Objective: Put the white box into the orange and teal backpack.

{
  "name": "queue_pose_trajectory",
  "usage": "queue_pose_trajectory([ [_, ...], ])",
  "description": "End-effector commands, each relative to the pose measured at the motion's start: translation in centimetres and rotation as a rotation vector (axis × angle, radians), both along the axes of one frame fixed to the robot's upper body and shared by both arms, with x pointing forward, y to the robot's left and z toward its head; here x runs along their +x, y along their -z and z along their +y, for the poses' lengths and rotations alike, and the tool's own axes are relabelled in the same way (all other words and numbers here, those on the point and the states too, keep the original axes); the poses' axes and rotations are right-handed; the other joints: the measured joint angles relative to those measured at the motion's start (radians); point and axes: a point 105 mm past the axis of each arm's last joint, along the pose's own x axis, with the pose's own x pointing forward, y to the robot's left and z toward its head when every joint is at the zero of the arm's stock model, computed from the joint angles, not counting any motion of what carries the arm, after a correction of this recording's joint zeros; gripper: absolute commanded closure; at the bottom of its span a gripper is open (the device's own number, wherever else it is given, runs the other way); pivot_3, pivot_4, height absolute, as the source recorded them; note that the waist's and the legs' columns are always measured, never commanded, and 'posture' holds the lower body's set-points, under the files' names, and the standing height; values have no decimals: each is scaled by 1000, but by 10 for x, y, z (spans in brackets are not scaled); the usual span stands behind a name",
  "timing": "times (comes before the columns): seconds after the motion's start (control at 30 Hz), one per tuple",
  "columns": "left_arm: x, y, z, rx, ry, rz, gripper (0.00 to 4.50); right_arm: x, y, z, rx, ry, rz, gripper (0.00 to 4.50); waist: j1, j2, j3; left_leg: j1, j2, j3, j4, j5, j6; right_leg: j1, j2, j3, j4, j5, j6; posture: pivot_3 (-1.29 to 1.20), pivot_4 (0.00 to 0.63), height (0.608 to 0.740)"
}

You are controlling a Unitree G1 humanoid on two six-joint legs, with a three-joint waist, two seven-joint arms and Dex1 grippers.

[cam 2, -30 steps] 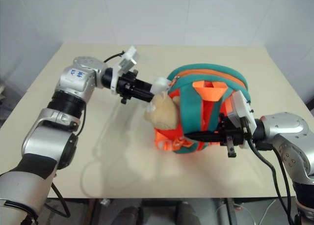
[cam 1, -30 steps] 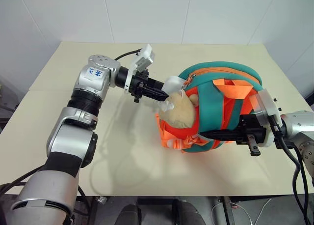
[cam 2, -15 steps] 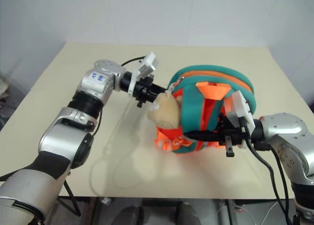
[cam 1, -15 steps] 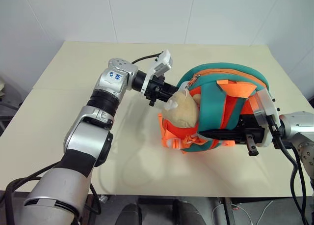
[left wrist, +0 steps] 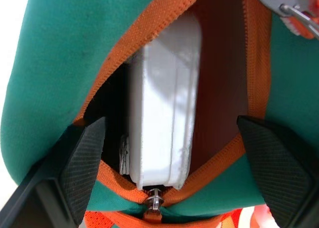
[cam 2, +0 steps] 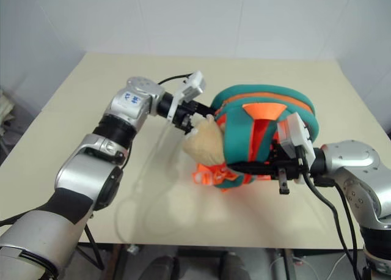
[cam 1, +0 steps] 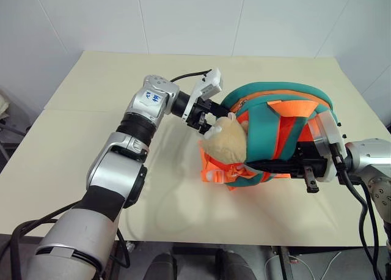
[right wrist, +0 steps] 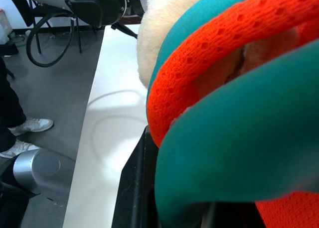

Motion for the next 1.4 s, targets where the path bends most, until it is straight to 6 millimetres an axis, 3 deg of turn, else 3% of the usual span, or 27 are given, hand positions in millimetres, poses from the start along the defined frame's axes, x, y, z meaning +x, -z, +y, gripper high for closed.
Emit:
queue_pose_trajectory([
  [0.03,-1,-14,-3,2,17,-85,52,-2,-9,4,13,-9,-57,3871,0,0,0,0,0,0,0,0,0,0,0,0,0,0,0,0,150,740],
  [0.33,4,-36,45,9,-54,-161,52,1,-9,1,9,9,-54,3871,-11,0,0,0,1,0,-1,0,0,0,1,0,0,0,0,0,150,740],
  [0.57,-2,-43,70,13,-92,-204,52,5,-9,1,4,10,-57,3871,-11,0,0,0,1,0,-1,0,0,0,1,0,0,0,0,0,150,740],
  [0.7,-11,-49,87,-6,-94,-200,52,6,-10,1,2,8,-58,3871,-15,0,0,0,1,0,-1,0,0,0,1,0,1,0,0,0,150,740],
  [0.8,-33,-62,96,-97,-37,-144,52,6,-10,2,1,10,-58,3871,-23,0,0,0,1,0,-1,0,0,0,1,1,1,0,0,0,150,740],
  [1.13,-60,-70,82,-245,-14,-94,52,6,-11,3,4,15,-60,3871,-26,0,0,1,1,-1,0,0,0,0,0,1,2,0,0,0,150,740],
  [1.4,-63,-65,67,-276,-42,-35,52,6,-10,4,4,15,-60,3871,-26,0,0,1,1,-1,0,1,1,0,0,1,3,0,0,0,150,740],
])
